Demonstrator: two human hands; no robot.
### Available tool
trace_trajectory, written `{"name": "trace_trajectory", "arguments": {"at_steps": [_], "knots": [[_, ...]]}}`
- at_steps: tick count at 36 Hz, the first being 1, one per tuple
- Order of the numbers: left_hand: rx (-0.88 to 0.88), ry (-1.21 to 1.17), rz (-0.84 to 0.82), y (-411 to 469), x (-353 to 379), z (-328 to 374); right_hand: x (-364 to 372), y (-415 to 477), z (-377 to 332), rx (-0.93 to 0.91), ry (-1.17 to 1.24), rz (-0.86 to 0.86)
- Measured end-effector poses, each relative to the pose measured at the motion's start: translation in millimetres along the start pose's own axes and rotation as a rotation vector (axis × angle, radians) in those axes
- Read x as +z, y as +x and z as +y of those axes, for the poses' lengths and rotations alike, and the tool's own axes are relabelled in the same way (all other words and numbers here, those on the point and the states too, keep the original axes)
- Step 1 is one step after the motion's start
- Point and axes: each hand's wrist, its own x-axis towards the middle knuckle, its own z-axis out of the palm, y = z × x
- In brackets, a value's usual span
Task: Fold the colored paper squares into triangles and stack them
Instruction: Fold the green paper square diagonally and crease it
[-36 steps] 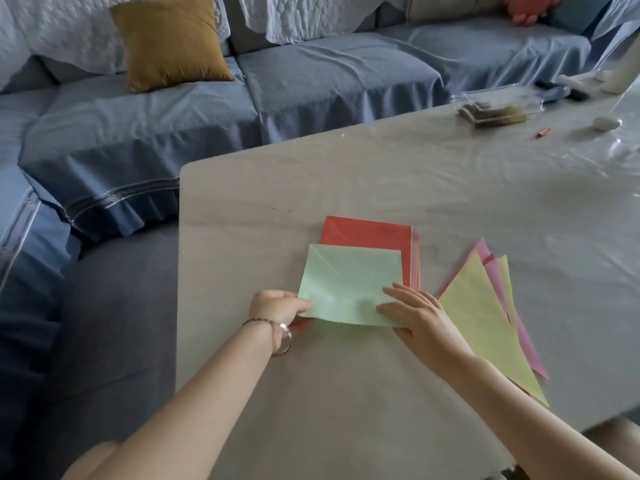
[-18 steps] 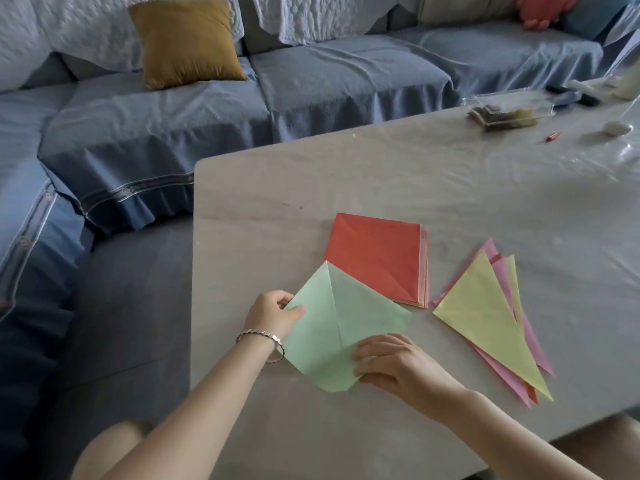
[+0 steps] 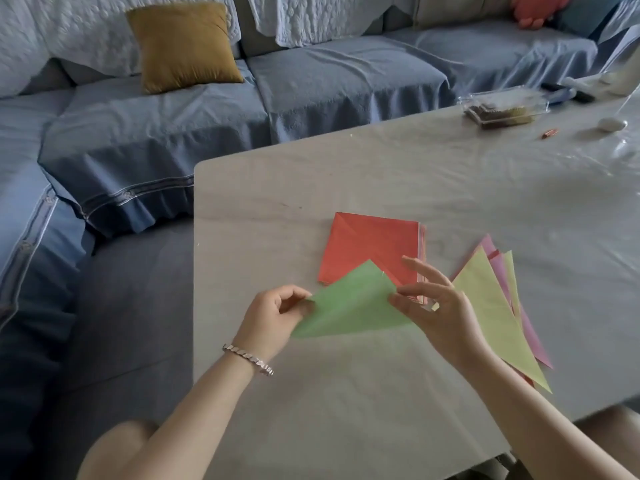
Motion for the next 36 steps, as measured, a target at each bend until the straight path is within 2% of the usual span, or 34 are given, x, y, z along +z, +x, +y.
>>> {"name": "trace_trajectory", "arguments": {"at_steps": [3, 9, 13, 18, 23, 36], "knots": [[-0.028, -0.022, -0.107, -5.0, -0.6, 4.5, 0.1, -0.5, -0.6, 0.057, 0.083, -0.021], [-0.058, 0.022, -0.126, -8.9, 0.0, 7.3, -0.8, -6.6, -0.2, 0.121, 0.104, 0.025], [-0.016, 0.023, -0.050, -11.8, 2.7, 19.5, -1.0, -9.4, -5.0, 0.119, 0.097, 0.043], [0.168, 0.095, 0.030, -23.4, 18.0, 38.4, -0.6, -11.9, -18.3, 0.118, 0.138, 0.040], [0.322, 0.173, 0.212, -31.5, 36.1, 43.9, 0.5, -14.9, -30.7, 0.129, 0.135, 0.044], [0.420, 0.182, 0.237, -36.4, 36.0, 46.4, -4.1, -21.5, -41.1, 0.104, 0.200, 0.039]]}}
